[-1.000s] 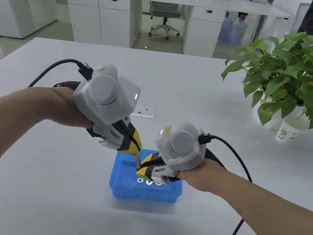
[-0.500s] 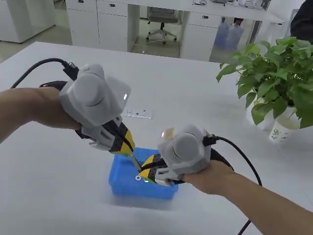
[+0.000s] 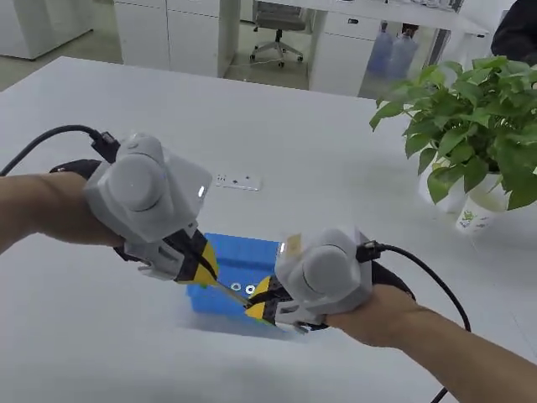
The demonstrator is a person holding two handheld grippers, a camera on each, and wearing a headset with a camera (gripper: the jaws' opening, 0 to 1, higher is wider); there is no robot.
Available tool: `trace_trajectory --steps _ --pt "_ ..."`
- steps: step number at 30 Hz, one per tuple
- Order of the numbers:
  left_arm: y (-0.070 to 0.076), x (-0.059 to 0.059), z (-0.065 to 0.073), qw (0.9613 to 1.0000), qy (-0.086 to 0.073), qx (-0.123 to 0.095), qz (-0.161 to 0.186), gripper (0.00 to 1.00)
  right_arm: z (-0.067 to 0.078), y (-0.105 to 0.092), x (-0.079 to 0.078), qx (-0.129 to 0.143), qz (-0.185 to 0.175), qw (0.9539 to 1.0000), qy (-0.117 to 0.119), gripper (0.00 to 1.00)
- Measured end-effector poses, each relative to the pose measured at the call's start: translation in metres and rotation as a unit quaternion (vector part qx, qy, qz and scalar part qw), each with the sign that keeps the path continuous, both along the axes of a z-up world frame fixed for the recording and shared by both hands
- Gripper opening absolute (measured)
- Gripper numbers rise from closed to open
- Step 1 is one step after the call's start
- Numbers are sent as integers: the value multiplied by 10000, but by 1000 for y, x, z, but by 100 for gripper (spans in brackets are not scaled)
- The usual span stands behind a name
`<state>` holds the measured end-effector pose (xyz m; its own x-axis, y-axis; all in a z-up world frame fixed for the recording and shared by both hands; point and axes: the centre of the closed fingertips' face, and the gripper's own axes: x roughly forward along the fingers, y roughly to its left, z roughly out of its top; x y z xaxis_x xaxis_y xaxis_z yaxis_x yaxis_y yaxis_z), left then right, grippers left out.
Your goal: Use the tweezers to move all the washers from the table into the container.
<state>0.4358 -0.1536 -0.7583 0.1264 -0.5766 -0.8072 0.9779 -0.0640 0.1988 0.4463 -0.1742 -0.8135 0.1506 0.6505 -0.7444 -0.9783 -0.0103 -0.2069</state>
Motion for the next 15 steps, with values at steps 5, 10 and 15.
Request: trace_trajectory --steps 5,10,15 --pt "-2 -7 -12 9999 63 -132 38 5 -11 -4 -8 -62 15 10000 -28 8" --pt "-6 -18 -31 9998 141 -141 50 5 -28 -9 -19 -235 91 9997 3 8" --pt "-5 -23 -47 9994 262 -179 117 5 -42 -11 -27 -312 114 9994 135 8"
